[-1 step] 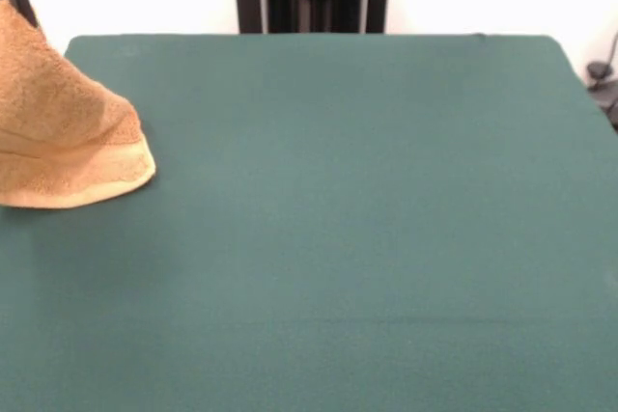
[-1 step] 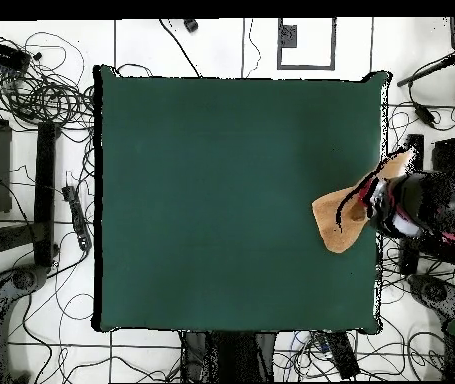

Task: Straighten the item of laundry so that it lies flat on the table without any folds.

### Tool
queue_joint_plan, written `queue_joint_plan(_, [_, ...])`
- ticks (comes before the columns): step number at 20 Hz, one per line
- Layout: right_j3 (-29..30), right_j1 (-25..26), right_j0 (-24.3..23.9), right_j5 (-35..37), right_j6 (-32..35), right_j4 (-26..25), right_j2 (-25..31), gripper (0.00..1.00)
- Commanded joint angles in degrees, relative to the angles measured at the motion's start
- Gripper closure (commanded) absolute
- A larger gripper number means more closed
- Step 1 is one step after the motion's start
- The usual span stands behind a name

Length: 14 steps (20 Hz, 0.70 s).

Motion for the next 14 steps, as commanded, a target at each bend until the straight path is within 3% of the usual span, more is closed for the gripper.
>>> queue_joint_plan(1, [7.3,2.7,3.5,-2.1,6.0,-0.6,0.0,1.00])
queue_joint_plan(14, [6.6,3.5,5.5,-3.1,6.5,0.1,-1.7,1.00])
